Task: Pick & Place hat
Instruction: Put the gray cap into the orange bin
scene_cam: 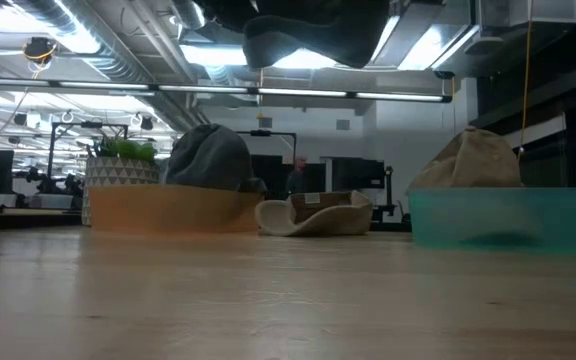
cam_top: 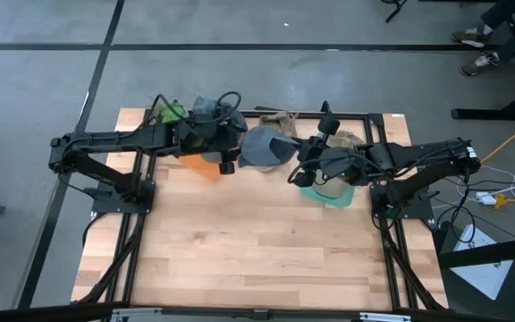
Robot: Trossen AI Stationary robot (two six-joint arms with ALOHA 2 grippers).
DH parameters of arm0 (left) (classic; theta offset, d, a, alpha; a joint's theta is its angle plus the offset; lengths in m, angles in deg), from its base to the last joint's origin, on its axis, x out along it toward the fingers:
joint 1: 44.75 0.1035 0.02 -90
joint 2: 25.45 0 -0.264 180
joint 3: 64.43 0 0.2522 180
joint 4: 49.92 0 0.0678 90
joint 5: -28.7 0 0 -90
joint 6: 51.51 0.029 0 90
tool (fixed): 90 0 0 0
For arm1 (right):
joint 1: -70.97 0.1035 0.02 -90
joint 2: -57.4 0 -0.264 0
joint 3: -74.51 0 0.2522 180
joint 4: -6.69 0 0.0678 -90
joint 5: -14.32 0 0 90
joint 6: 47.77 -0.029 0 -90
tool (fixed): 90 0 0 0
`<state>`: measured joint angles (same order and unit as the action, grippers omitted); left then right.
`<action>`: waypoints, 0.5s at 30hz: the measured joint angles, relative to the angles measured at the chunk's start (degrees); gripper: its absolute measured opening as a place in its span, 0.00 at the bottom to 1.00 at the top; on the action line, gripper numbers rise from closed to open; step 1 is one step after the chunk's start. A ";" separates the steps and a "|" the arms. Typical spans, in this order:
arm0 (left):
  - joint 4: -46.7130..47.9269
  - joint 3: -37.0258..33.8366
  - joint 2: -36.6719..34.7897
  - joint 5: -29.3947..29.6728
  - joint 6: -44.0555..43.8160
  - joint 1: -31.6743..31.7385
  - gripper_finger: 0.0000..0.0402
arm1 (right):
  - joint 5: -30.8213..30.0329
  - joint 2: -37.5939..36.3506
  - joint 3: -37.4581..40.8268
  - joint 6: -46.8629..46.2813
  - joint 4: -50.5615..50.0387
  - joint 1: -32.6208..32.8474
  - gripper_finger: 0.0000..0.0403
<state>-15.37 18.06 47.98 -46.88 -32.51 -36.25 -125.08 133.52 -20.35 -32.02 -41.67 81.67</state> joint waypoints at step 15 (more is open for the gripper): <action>0.68 0.00 -5.32 14.38 -0.63 -3.32 0.05 | 0.83 0.11 0.00 -0.52 0.63 -2.17 0.03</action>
<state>-14.69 18.06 42.66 -32.50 -33.14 -39.57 -124.25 133.63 -20.35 -32.54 -41.05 79.50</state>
